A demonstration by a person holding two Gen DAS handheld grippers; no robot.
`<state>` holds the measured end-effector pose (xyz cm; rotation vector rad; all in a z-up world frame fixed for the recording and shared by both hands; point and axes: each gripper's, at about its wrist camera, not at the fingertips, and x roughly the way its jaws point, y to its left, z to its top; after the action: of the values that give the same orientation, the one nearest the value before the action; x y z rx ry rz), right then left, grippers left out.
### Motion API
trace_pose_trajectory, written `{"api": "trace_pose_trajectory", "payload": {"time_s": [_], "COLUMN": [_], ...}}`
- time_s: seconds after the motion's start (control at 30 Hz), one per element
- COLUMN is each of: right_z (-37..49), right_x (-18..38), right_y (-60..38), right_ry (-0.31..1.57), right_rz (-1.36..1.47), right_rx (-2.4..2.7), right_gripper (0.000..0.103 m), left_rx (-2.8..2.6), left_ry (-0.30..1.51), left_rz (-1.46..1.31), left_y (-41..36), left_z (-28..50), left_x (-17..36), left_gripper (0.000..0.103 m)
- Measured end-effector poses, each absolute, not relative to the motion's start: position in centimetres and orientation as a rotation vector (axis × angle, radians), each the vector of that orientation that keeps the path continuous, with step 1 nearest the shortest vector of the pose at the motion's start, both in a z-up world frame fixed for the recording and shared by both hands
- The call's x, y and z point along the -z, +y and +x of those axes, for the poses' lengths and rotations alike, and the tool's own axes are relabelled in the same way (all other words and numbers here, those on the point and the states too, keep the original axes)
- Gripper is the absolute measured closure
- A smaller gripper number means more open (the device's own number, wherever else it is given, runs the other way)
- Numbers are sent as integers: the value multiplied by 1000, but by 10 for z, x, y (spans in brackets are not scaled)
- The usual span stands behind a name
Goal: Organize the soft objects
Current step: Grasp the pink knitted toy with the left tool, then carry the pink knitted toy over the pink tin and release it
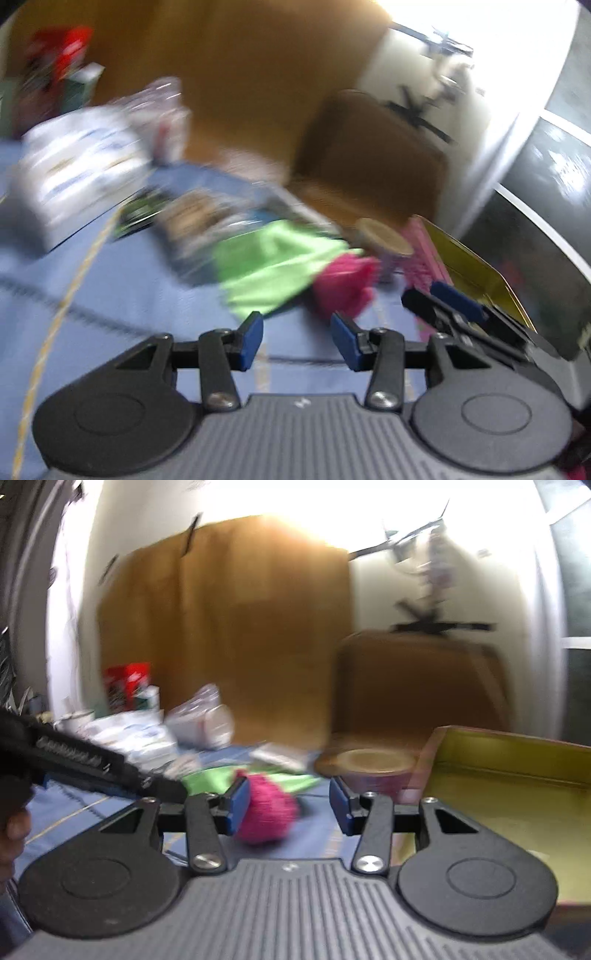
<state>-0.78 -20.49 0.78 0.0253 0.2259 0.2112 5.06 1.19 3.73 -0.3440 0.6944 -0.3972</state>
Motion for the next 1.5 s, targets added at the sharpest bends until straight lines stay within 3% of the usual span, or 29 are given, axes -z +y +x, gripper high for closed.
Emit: {"api": "trace_pose_trajectory", "payload": {"time_s": [0.13, 0.23, 0.33, 0.5, 0.53, 0.63, 0.77, 0.83, 1.0, 1.13, 1.23, 1.5], "right_z": [31, 47, 25, -25, -33, -50, -60, -61, -40, -14, 1, -40], "right_x": [-5, 1, 1, 7, 9, 14, 5, 1, 7, 21, 27, 15], "right_y": [-180, -171, -161, -121, -113, -102, -114, -124, -137, -136, -131, -160], "right_ry": [285, 339, 340, 346, 343, 327, 282, 275, 343, 422, 465, 260], "right_rz": [-20, -52, -64, -161, -195, -243, -194, -154, -91, -51, -27, -28], "right_rx": [-211, -217, -294, -479, -499, -553, -555, -530, -456, -434, -450, -309], "right_gripper": [53, 92, 92, 87, 83, 53, 43, 39, 39, 40, 53, 54], "left_rx": [366, 377, 390, 419, 426, 438, 446, 459, 486, 497, 484, 647], "left_ry": [696, 687, 680, 697, 702, 710, 688, 676, 704, 766, 760, 663], "left_rz": [-373, -394, -414, -445, -441, -419, -414, -403, -377, -372, -351, -248], "left_y": [32, 42, 50, 54, 52, 50, 50, 48, 35, 23, 16, -40], "left_z": [44, 40, 38, 43, 42, 39, 36, 35, 39, 50, 48, 44], "left_x": [-32, -33, -34, -27, -26, -24, -28, -31, -26, -13, -14, -57], "left_gripper": [62, 62, 62, 59, 58, 52, 37, 36, 40, 58, 59, 59]}}
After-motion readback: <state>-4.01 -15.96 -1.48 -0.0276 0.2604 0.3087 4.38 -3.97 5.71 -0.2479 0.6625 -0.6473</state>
